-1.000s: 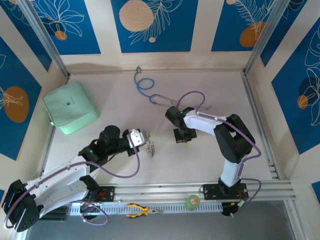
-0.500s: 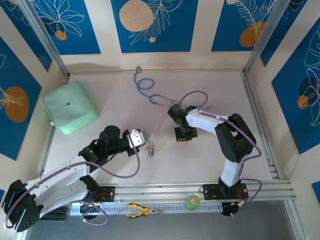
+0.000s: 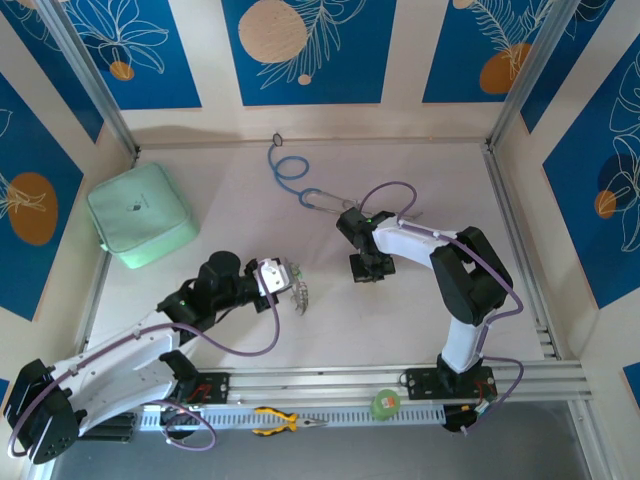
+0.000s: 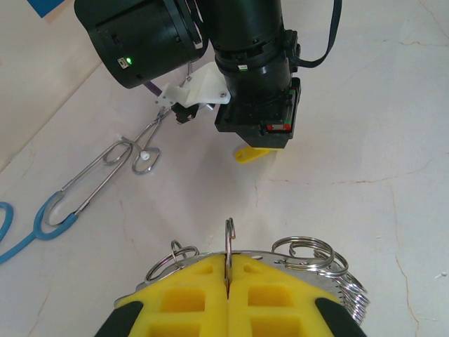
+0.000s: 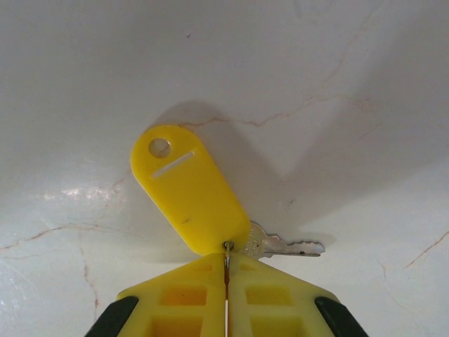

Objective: Put the keys on the keyring

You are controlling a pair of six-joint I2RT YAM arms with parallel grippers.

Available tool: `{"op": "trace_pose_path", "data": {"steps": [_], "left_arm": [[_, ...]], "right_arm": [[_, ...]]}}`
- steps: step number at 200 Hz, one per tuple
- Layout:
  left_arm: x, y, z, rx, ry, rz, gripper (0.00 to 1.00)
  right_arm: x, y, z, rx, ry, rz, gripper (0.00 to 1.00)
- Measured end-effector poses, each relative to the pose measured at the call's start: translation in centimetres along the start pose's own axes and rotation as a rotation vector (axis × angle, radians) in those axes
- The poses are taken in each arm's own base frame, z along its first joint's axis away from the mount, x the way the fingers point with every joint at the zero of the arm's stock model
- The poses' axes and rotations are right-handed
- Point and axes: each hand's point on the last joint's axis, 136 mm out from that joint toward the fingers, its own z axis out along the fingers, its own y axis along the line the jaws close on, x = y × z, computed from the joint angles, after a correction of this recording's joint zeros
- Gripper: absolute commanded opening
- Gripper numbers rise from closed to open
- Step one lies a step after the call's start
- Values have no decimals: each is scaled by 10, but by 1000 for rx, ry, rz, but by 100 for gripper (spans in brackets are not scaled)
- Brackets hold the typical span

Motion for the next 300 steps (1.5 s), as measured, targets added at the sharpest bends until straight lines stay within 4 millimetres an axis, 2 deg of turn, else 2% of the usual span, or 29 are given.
{"op": "trace_pose_path", "data": {"steps": [37,95,114,143,160,185,219,262,300], "left_arm": [[0,0,0,0,0,0,0],[0,0,0,0,0,0,0],[0,0,0,0,0,0,0],[0,0,0,0,0,0,0],[0,0,0,0,-1,-6,0],[-1,0,0,-6,-23,-46,0],[-7,-4,-1,14,-60,-102,0],[-14,-9,-1,52,-89,-141,0],[-13,-16,1,94,-89,-152,0]], "right_arm": [[0,0,0,-1,-1,-3,0],[-2,4,-5,-33,-53,-40,0],[-3,12,-27,-104,-160,-113,0],[-3,44,-91,-359,-414,-277,0],[5,60,-127,-521,-554,-392,0],[24,74,-159,-676,-682,-559,0],[45,86,-187,-817,-762,-745,0],[67,98,-199,-934,-779,-911,0],[72,110,-208,-968,-775,-1006,0]]}}
